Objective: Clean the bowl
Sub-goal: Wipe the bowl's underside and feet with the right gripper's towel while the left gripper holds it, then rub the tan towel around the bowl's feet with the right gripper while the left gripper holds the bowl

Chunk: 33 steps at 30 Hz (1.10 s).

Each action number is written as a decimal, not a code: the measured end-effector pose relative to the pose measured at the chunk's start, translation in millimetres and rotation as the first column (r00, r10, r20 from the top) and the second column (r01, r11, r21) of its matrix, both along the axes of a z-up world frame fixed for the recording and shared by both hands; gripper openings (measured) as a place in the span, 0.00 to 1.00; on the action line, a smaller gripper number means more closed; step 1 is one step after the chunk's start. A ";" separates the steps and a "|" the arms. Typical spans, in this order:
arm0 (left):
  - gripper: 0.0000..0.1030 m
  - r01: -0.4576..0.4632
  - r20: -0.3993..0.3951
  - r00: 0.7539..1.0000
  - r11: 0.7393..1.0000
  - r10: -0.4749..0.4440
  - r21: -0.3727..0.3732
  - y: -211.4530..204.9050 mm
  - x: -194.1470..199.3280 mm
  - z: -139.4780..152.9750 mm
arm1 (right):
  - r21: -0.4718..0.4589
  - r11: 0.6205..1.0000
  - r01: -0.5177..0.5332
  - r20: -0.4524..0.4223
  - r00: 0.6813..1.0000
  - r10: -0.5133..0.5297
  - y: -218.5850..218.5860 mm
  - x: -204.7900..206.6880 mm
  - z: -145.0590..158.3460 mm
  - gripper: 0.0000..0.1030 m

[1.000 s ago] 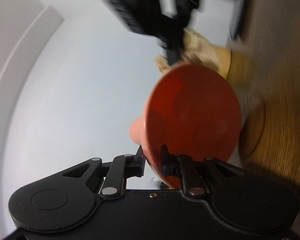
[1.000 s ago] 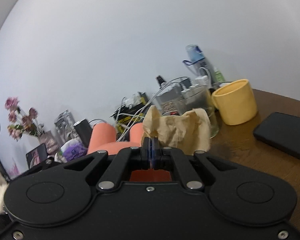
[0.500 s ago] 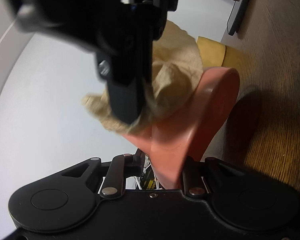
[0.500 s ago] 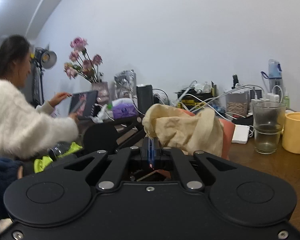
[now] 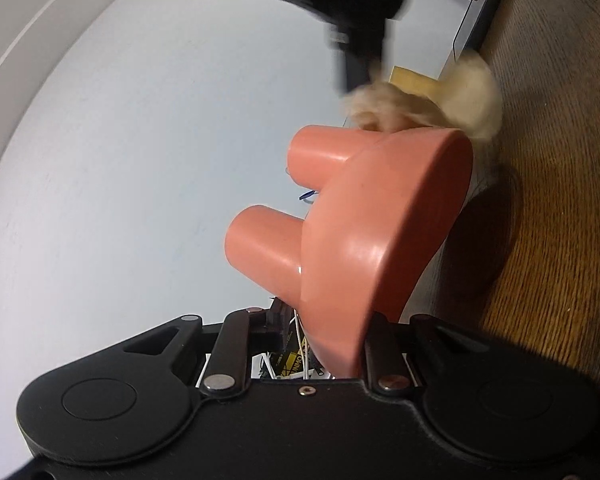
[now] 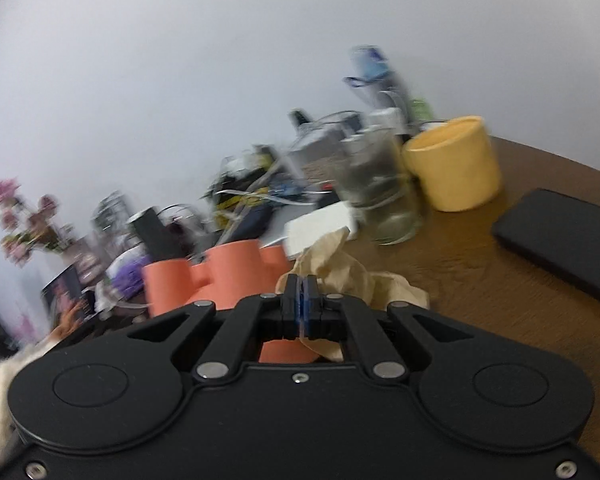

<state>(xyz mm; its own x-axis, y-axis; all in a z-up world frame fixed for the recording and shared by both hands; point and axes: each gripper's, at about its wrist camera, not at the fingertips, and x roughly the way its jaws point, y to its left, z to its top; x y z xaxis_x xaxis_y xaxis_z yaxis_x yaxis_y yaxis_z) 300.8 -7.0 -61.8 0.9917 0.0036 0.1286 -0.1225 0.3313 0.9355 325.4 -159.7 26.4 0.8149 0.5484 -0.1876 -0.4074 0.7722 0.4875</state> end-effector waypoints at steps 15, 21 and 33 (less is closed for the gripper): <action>0.17 0.001 0.012 1.000 1.000 -0.001 0.007 -12.9 12.9 10.1 | -0.343 0.881 -0.325 0.248 0.874 0.419 53.9 -64.6 4.4 0.02; 0.17 0.001 0.014 1.000 1.000 -0.001 0.008 -19.2 18.9 14.2 | -0.309 0.950 -0.035 0.187 0.978 0.097 53.5 -48.9 6.1 0.02; 0.17 0.001 0.014 1.000 1.000 -0.001 0.008 -33.4 31.8 22.6 | -0.205 0.966 -0.160 0.044 0.984 0.173 41.1 -32.1 0.8 0.02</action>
